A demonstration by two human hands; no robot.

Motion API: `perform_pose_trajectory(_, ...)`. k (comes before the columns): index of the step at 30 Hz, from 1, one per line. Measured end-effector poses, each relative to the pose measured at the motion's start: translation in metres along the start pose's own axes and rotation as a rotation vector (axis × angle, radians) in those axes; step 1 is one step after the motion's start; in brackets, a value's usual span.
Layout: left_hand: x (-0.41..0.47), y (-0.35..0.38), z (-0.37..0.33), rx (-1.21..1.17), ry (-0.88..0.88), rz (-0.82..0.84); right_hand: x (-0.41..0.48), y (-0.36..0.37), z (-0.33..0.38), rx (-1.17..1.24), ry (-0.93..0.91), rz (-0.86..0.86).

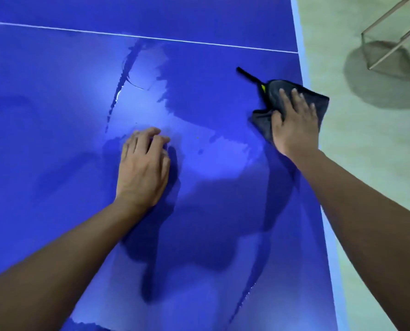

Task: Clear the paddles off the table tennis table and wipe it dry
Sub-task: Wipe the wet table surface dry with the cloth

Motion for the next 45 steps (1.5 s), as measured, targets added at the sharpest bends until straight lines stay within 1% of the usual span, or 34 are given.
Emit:
perform_pose_trajectory(2, -0.052, -0.019, 0.0, -0.054, -0.075, 0.002, -0.002, -0.001, -0.006, -0.032, 0.077, 0.022)
perform_pose_trajectory(4, -0.113, -0.035, -0.001, -0.097, -0.124, 0.038, -0.006, 0.002, 0.009, -0.034, 0.174, 0.059)
perform_pose_trajectory(5, -0.14, -0.04, -0.001, -0.099, -0.121, 0.056, -0.012, 0.002, 0.023, -0.034, 0.193, 0.063)
perform_pose_trajectory(6, -0.162, -0.043, -0.001, -0.091, -0.105, 0.069, -0.019, 0.002, 0.043, -0.031, 0.17, 0.063)
perform_pose_trajectory(8, -0.183, -0.045, -0.002, -0.061, -0.047, 0.096, -0.041, 0.006, 0.101, -0.014, 0.041, 0.054)
perform_pose_trajectory(11, -0.177, -0.046, -0.007, -0.008, 0.005, 0.13, -0.085, 0.009, 0.195, 0.067, -0.175, 0.073)
perform_pose_trajectory(13, -0.166, -0.043, -0.008, 0.013, 0.025, 0.142, -0.11, 0.012, 0.236, 0.083, -0.294, 0.114)
perform_pose_trajectory(14, -0.162, -0.041, -0.008, 0.025, 0.042, 0.148, -0.117, 0.014, 0.245, 0.089, -0.337, 0.128)
perform_pose_trajectory(16, -0.159, -0.037, -0.008, 0.04, 0.066, 0.151, -0.12, 0.013, 0.24, 0.125, -0.381, 0.133)
perform_pose_trajectory(18, -0.161, -0.035, -0.007, 0.057, 0.067, 0.141, -0.123, 0.006, 0.215, 0.14, -0.371, 0.112)
perform_pose_trajectory(20, -0.162, -0.035, -0.008, 0.07, 0.048, 0.124, -0.127, -0.005, 0.167, 0.143, -0.273, 0.083)
perform_pose_trajectory(23, -0.163, -0.035, -0.009, 0.061, 0.04, 0.105, -0.135, -0.026, 0.057, 0.087, -0.04, 0.01)
perform_pose_trajectory(25, -0.163, -0.034, -0.007, 0.064, 0.035, 0.092, -0.137, -0.04, -0.006, 0.038, 0.095, -0.003)
perform_pose_trajectory(26, -0.163, -0.034, -0.007, 0.069, 0.033, 0.086, -0.138, -0.043, -0.025, 0.028, 0.147, 0.018)
perform_pose_trajectory(28, -0.165, -0.035, -0.006, 0.065, 0.021, 0.073, -0.138, -0.043, -0.036, 0.003, 0.213, 0.049)
perform_pose_trajectory(31, -0.164, -0.035, -0.005, 0.037, 0.024, 0.063, -0.138, -0.039, -0.024, -0.058, 0.294, 0.051)
perform_pose_trajectory(33, -0.164, -0.035, -0.005, 0.018, 0.025, 0.051, -0.139, -0.036, 0.004, -0.083, 0.28, 0.062)
perform_pose_trajectory(35, -0.165, -0.035, -0.005, 0.014, 0.021, 0.058, -0.148, -0.031, 0.063, -0.047, 0.17, 0.049)
perform_pose_trajectory(37, -0.164, -0.035, -0.005, 0.009, 0.015, 0.066, -0.16, -0.022, 0.138, -0.005, -0.004, 0.029)
perform_pose_trajectory(39, -0.164, -0.036, -0.006, 0.0, 0.025, 0.048, -0.171, -0.013, 0.198, 0.019, -0.151, 0.059)
perform_pose_trajectory(40, -0.165, -0.036, -0.006, -0.009, 0.028, 0.035, -0.175, -0.01, 0.215, 0.017, -0.205, 0.089)
perform_pose_trajectory(43, -0.164, -0.036, -0.005, -0.035, 0.041, 0.002, -0.177, -0.008, 0.218, 0.019, -0.289, 0.141)
perform_pose_trajectory(45, -0.164, -0.036, -0.004, -0.06, 0.047, -0.007, -0.182, -0.013, 0.193, 0.048, -0.257, 0.14)
Point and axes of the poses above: each hand's wrist, its own x-axis towards the middle knuckle, its own y-axis out of the palm, z = x × y, the point moved 7 cm from there along x, towards the middle knuckle, and after that the axes turned 9 degrees about -z, right-handed, at the moved point
